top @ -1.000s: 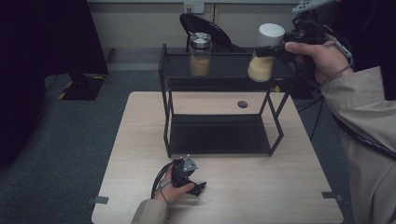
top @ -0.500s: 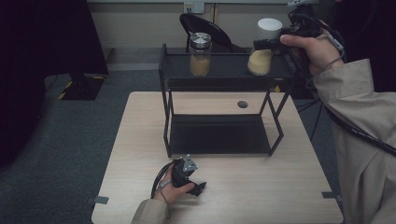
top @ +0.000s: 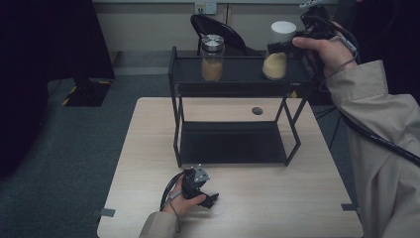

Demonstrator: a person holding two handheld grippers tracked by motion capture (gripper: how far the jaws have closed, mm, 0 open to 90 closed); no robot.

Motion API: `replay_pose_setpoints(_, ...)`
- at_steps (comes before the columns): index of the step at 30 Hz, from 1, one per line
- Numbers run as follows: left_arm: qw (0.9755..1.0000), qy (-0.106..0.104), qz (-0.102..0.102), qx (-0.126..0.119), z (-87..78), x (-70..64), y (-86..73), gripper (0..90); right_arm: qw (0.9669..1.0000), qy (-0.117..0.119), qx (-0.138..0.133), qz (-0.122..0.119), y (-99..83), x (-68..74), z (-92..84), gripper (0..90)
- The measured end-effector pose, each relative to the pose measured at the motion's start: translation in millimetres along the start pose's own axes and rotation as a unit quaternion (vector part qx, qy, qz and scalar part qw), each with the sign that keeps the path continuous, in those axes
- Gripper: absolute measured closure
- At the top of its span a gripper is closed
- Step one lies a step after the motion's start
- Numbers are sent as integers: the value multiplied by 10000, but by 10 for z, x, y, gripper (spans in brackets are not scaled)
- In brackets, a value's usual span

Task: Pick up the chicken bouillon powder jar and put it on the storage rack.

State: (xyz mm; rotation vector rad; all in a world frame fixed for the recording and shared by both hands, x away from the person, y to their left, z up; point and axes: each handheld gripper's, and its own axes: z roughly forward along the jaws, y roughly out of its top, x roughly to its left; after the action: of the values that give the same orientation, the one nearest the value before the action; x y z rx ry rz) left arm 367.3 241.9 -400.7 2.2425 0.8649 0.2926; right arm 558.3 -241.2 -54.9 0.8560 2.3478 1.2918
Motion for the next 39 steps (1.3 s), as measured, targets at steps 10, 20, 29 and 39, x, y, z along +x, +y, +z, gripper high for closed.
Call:
replay_pose_setpoints(10,10000,0,1,0,0,0,0,1,10000,4,2,53,-24,-12,55,344)
replay_pose_setpoints(20,10000,1,0,-1,0,-1,0,1,9997,2,-95,217,-85,-52,48,337)
replay_pose_setpoints(29,10000,20,3,0,-3,-8,-2,1,9993,-87,-294,216,-144,-5,46,274)
replay_pose_setpoints(39,10000,17,-8,0,-3,-9,-4,1,9990,-97,-305,299,-229,18,55,129)
